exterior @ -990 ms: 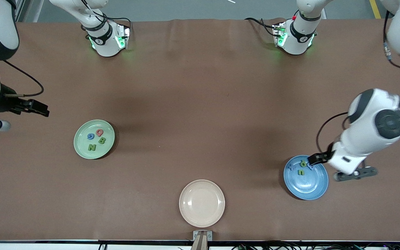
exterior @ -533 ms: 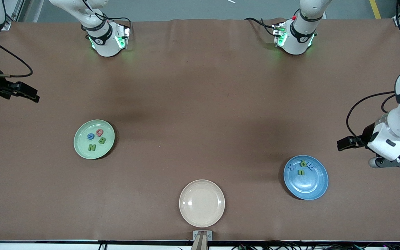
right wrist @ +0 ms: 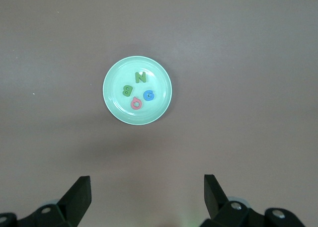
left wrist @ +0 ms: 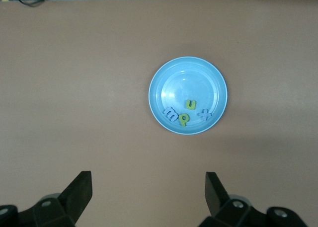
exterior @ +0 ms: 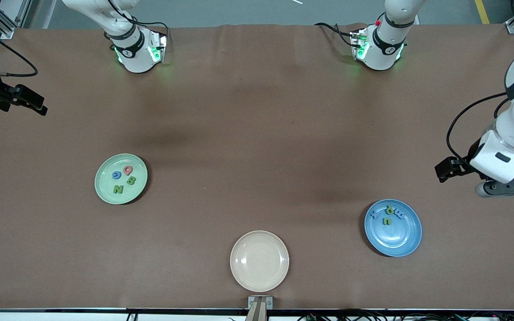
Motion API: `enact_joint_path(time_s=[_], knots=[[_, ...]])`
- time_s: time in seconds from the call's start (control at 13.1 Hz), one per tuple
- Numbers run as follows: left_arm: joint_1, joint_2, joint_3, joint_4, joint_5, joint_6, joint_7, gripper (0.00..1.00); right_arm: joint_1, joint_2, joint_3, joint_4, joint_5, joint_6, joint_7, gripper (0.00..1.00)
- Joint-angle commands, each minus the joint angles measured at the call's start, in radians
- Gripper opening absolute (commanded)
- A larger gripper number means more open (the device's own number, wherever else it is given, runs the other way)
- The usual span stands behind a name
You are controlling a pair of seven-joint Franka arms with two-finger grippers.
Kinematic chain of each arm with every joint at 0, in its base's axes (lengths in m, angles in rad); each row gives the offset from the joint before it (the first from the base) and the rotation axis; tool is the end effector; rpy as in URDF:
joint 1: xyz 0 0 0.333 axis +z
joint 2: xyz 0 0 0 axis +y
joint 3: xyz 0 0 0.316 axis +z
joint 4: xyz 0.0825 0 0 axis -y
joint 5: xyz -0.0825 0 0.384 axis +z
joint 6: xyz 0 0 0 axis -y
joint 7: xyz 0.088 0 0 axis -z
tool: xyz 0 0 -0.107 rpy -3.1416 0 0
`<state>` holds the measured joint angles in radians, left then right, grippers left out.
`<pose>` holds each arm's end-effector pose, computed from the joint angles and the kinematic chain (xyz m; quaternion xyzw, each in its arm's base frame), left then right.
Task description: Sort upper and lower case letters into plates
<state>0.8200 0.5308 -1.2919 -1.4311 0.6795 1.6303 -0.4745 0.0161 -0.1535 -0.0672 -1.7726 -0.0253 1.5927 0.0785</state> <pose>0.6371 -0.0744 0.5574 -0.9960 -0.0138 -0.0563 0.0675 0.5051 -0.0310 0.6123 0.9978 -0.0638 -0.0133 0.0077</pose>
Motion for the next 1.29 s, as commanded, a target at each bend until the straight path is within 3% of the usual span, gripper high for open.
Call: enact_joint_path(time_s=[0.0,0.23,0.69,0.84,0.91,1.22], knots=[[-0.050,-0.125,0.077,0.015,-0.101,-0.072,0.027,1.00,-0.004,-0.041,-0.009,-0.047,0.010,0.019,-0.002,1.00],[-0.140,-0.262,0.257,0.024,-0.251,-0.081,0.114,1.00,-0.010,-0.034,-0.005,-0.045,0.010,0.035,-0.002,1.00],[-0.502,-0.469,0.814,-0.006,-0.582,-0.118,0.255,1.00,-0.028,0.055,0.009,0.047,0.031,0.040,0.003,1.00],[-0.632,-0.546,0.984,-0.083,-0.672,-0.127,0.270,1.00,-0.034,0.081,0.009,0.061,0.045,0.043,0.003,1.00],[-0.695,-0.584,1.044,-0.125,-0.678,-0.125,0.277,1.00,-0.034,0.087,0.009,0.062,0.047,0.043,0.001,1.00],[-0.812,-0.681,1.161,-0.225,-0.678,-0.121,0.307,1.00,-0.028,0.086,0.009,0.068,0.045,0.036,-0.002,1.00]])
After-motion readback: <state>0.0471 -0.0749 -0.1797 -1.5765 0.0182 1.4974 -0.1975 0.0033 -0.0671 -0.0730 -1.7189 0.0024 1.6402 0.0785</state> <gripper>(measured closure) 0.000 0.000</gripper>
